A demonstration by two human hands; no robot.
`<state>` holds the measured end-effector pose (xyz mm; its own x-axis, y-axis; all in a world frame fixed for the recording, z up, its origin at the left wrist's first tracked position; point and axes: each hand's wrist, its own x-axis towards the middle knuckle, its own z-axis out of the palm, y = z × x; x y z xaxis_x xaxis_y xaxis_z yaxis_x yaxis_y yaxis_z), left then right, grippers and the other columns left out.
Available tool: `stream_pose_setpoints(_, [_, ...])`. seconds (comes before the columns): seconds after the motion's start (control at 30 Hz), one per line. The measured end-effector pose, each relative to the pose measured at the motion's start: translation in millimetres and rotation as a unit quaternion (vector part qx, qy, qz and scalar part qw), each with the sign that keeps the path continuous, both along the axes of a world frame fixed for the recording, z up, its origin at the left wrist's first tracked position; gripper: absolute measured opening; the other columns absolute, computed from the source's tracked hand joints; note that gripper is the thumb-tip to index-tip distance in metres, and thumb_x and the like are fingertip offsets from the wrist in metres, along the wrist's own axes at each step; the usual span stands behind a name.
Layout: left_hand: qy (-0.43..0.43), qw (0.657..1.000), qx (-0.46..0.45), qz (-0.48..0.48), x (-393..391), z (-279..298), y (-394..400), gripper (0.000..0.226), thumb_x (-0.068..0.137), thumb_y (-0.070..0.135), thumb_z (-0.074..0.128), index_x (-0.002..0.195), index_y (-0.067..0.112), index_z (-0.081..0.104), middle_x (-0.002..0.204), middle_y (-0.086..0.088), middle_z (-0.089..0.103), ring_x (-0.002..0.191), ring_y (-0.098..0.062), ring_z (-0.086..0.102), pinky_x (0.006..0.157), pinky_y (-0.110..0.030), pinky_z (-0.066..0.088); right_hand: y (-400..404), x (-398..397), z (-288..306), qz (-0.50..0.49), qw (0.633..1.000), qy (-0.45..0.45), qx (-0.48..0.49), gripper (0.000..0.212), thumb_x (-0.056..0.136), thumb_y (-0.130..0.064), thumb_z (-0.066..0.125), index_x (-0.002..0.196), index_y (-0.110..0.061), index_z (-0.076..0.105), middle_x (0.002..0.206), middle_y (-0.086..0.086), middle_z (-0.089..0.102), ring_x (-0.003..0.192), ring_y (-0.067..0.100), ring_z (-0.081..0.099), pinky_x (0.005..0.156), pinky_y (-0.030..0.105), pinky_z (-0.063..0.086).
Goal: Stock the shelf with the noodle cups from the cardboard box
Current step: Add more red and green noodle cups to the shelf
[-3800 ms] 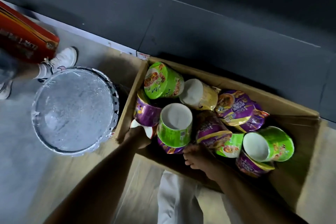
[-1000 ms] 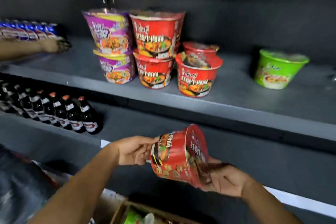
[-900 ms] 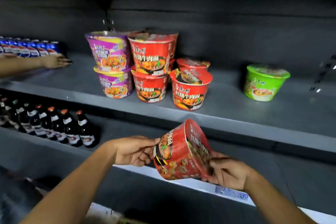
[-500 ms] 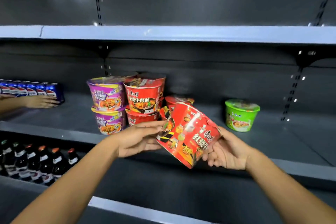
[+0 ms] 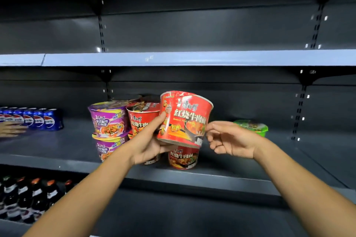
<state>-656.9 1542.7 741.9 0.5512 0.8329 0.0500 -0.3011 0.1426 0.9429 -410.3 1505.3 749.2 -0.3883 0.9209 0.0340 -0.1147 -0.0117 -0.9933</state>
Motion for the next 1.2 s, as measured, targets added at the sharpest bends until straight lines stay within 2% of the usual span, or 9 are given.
stream_pose_setpoints(0.1, [-0.040,0.999,-0.008,-0.005,9.3,4.2,5.6,0.064,0.075,0.054,0.054,0.126,0.015,0.054,0.123,-0.016,0.064,0.120,-0.032,0.056,0.104,-0.051,0.040,10.5,-6.0,4.3,-0.065,0.997,-0.017,0.031,0.029,0.074,-0.035,0.071,0.093,-0.016,0.059,0.079,0.000,0.067,0.078,0.014,0.064,0.062,0.027,0.054])
stream_pose_setpoints(0.23, [-0.066,0.998,0.002,-0.015,23.0,7.6,17.6,0.067,0.078,0.060,0.049,0.129,0.017,0.054,0.127,-0.016,0.061,0.122,-0.033,0.055,0.105,-0.050,0.039,24.6,-11.2,9.9,-0.073,0.997,0.022,0.032,0.071,0.042,-0.047,0.091,0.102,-0.019,0.065,0.098,0.003,0.072,0.098,0.019,0.067,0.080,0.041,0.054])
stream_pose_setpoints(0.37, [-0.006,0.998,0.044,0.049,32.9,14.5,35.0,0.059,0.085,0.060,0.043,0.127,0.021,0.057,0.124,-0.008,0.064,0.122,-0.025,0.053,0.106,-0.047,0.037,38.4,-6.0,12.4,-0.073,0.995,0.059,0.041,0.094,0.038,-0.041,0.094,0.121,-0.015,0.058,0.112,0.010,0.069,0.104,0.026,0.066,0.085,0.047,0.053])
stream_pose_setpoints(0.53, [0.080,0.985,0.092,0.125,43.8,23.8,57.8,0.038,0.099,0.044,0.039,0.124,0.022,0.056,0.121,-0.001,0.064,0.113,-0.015,0.056,0.100,-0.037,0.038,55.6,5.8,13.0,-0.114,0.991,0.061,0.046,0.052,0.067,-0.021,0.080,0.114,-0.014,0.059,0.105,0.010,0.069,0.094,0.024,0.067,0.082,0.044,0.055])
stream_pose_setpoints(0.67, [0.156,0.947,0.153,0.234,60.0,26.2,75.8,0.022,0.103,0.025,0.035,0.119,0.023,0.051,0.113,-0.002,0.065,0.097,-0.013,0.061,0.076,-0.026,0.048,76.1,13.6,8.1,-0.154,0.985,0.052,0.054,0.060,0.068,-0.014,0.072,0.125,-0.013,0.054,0.100,0.007,0.071,0.088,0.021,0.068,0.088,0.044,0.052])
stream_pose_setpoints(0.8, [0.183,0.941,0.139,0.250,79.0,27.8,102.1,0.030,0.101,0.034,0.034,0.110,0.022,0.060,0.113,0.000,0.066,0.105,-0.016,0.061,0.100,-0.039,0.046,107.8,19.8,4.1,-0.188,0.979,0.041,0.064,0.049,0.082,-0.002,0.063,0.127,-0.009,0.045,0.077,-0.003,0.072,0.084,0.018,0.065,0.087,0.039,0.050])
stream_pose_setpoints(0.93, [0.183,0.952,0.087,0.230,102.4,31.2,125.0,0.055,0.088,0.070,0.031,0.103,0.025,0.058,0.107,0.003,0.066,0.101,-0.015,0.060,0.098,-0.038,0.042,145.1,25.6,2.3,-0.202,0.976,0.019,0.075,0.053,0.081,0.006,0.063,0.127,-0.014,0.044,0.111,0.011,0.068,0.103,0.025,0.065,0.086,0.034,0.052])
stream_pose_setpoints(1.03, [0.183,0.951,0.059,0.244,117.1,22.9,152.6,0.086,0.066,0.085,0.038,0.117,0.020,0.058,0.108,-0.002,0.068,0.099,-0.021,0.064,0.094,-0.041,0.047,171.0,25.4,-3.0,-0.217,0.974,0.000,0.058,0.037,0.079,0.009,0.064,0.108,-0.012,0.055,0.109,0.013,0.068,0.108,0.028,0.062,0.099,0.040,0.046])
stream_pose_setpoints(1.2, [0.182,0.950,0.023,0.254,132.7,16.0,165.6,0.053,0.090,0.054,0.040,0.120,0.013,0.057,0.105,-0.010,0.069,0.092,-0.027,0.067,0.092,-0.043,0.052,200.1,26.0,-20.4,-0.231,0.972,-0.030,0.026,0.050,0.074,0.008,0.070,0.120,-0.003,0.055,0.108,0.013,0.069,0.104,0.028,0.064,0.095,0.038,0.049])
